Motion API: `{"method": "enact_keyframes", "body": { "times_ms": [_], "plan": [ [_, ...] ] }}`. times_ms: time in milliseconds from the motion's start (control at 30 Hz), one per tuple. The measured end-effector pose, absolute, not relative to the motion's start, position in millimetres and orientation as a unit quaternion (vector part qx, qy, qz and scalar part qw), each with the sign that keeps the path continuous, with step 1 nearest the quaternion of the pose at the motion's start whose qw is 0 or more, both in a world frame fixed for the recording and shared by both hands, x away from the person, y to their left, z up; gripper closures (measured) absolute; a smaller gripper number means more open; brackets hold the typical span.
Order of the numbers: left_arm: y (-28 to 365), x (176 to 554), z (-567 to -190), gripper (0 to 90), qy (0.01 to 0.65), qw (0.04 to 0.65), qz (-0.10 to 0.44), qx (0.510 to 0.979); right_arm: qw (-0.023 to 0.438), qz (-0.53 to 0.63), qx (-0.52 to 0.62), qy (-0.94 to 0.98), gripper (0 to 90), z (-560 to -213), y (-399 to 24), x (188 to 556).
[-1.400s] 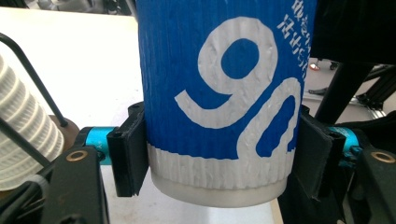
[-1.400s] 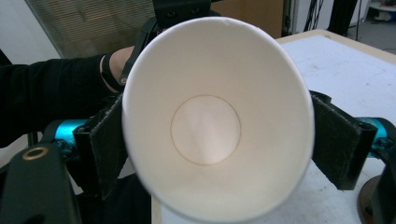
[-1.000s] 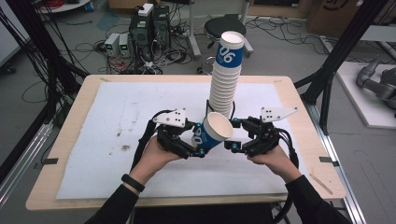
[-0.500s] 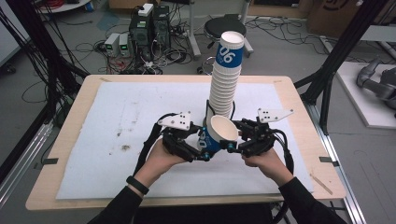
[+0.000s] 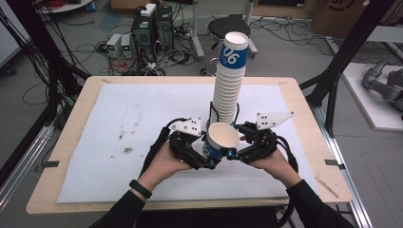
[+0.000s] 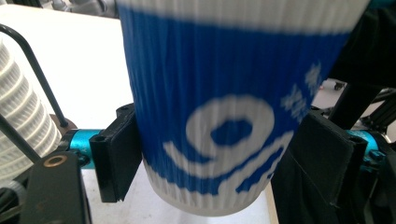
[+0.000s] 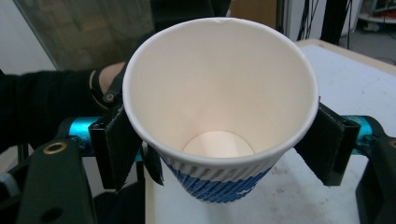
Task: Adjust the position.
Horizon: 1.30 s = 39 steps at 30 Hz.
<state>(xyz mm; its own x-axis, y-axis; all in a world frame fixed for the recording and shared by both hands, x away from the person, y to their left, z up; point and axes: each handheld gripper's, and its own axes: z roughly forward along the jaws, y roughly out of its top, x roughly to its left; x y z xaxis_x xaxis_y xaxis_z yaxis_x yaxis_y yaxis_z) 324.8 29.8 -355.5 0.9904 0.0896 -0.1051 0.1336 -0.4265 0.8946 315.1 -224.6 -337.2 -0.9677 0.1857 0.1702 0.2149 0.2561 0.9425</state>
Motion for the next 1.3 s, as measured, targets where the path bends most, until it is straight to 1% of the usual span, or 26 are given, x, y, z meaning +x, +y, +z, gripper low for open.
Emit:
{"method": "enact_keyframes", "body": {
  "times_ms": [133,167,200,300,433,633,1100,1200,1300],
  "plan": [
    [28.7,325.2,-356.0,22.1,0.067,0.529,-0.020,0.846,0.003,-0.582,-0.122,-0.804,23.0,-335.8,-222.1,314.3],
    [28.7,325.2,-356.6,23.5,0.071,0.528,-0.021,0.846,0.004,-0.579,-0.122,-0.806,23.1,-335.4,-221.3,313.8],
    [28.8,325.5,-357.0,27.5,0.070,0.528,-0.021,0.846,0.003,-0.575,-0.121,-0.809,23.1,-335.1,-220.1,313.7],
    [29.1,325.6,-357.7,28.2,0.069,0.533,-0.022,0.843,0.003,-0.575,-0.124,-0.809,22.1,-334.9,-218.7,313.2],
    [29.1,325.4,-357.5,28.3,0.064,0.553,-0.030,0.831,0.012,-0.593,-0.128,-0.795,19.6,-335.6,-218.7,312.1],
    [28.7,324.1,-357.4,28.4,0.057,0.571,-0.032,0.818,0.031,-0.612,-0.130,-0.779,18.7,-336.4,-217.7,312.4],
    [30.2,326.6,-360.1,28.5,0.062,0.582,-0.045,0.810,0.042,-0.629,-0.145,-0.763,18.3,-339.5,-216.8,314.1],
    [28.5,325.4,-360.6,28.6,0.062,0.585,-0.048,0.808,0.057,-0.632,-0.146,-0.759,17.7,-339.9,-215.9,314.7],
    [29.3,326.0,-360.6,28.6,0.060,0.583,-0.048,0.809,0.050,-0.630,-0.143,-0.762,18.8,-340.0,-215.7,314.4]
  ]
}}
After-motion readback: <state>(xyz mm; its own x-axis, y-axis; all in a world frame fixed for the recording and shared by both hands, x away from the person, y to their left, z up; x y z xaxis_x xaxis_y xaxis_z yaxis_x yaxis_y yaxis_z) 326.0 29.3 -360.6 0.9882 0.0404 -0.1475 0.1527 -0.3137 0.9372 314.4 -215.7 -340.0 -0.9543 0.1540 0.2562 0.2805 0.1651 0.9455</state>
